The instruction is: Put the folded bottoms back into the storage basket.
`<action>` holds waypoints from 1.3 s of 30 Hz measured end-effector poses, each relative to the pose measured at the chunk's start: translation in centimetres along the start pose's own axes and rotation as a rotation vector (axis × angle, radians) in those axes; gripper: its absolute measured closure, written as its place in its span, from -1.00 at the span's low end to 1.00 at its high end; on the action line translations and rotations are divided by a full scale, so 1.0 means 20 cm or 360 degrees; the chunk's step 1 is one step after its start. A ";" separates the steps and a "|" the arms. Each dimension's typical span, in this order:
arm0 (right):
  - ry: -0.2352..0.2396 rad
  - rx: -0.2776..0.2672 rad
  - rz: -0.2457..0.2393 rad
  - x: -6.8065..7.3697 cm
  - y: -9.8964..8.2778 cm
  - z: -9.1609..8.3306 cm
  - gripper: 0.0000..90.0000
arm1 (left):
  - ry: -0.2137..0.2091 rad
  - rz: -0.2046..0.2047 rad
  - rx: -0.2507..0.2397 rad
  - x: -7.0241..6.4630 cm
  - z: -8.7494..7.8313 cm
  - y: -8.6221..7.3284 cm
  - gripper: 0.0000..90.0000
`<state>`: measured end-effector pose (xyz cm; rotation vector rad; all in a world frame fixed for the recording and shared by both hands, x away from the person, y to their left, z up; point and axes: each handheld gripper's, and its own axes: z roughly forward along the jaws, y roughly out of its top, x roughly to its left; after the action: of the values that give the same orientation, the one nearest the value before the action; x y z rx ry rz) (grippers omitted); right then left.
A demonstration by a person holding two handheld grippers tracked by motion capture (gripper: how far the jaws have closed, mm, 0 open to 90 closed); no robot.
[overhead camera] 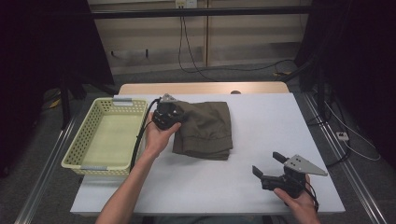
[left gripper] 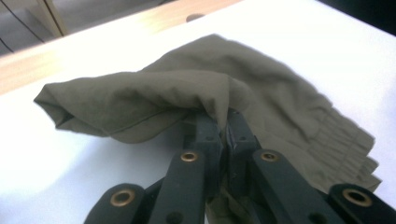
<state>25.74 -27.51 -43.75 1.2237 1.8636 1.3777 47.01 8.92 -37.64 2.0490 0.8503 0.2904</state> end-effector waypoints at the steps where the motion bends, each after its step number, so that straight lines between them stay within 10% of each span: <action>1: 0.0000 0.0002 0.0001 0.00 0.00 0.00 -0.88 | 0.0000 0.0014 -0.0005 -0.01 -0.01 0.01 0.93; 39: 0.0003 -0.0009 -0.0005 0.00 0.00 0.00 -0.88 | 0.0035 0.0206 -0.0252 -0.13 -0.27 0.14 0.93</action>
<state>25.63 -27.48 -43.69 1.2165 1.8607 1.3823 43.82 9.58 -31.92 1.9587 0.6865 0.4385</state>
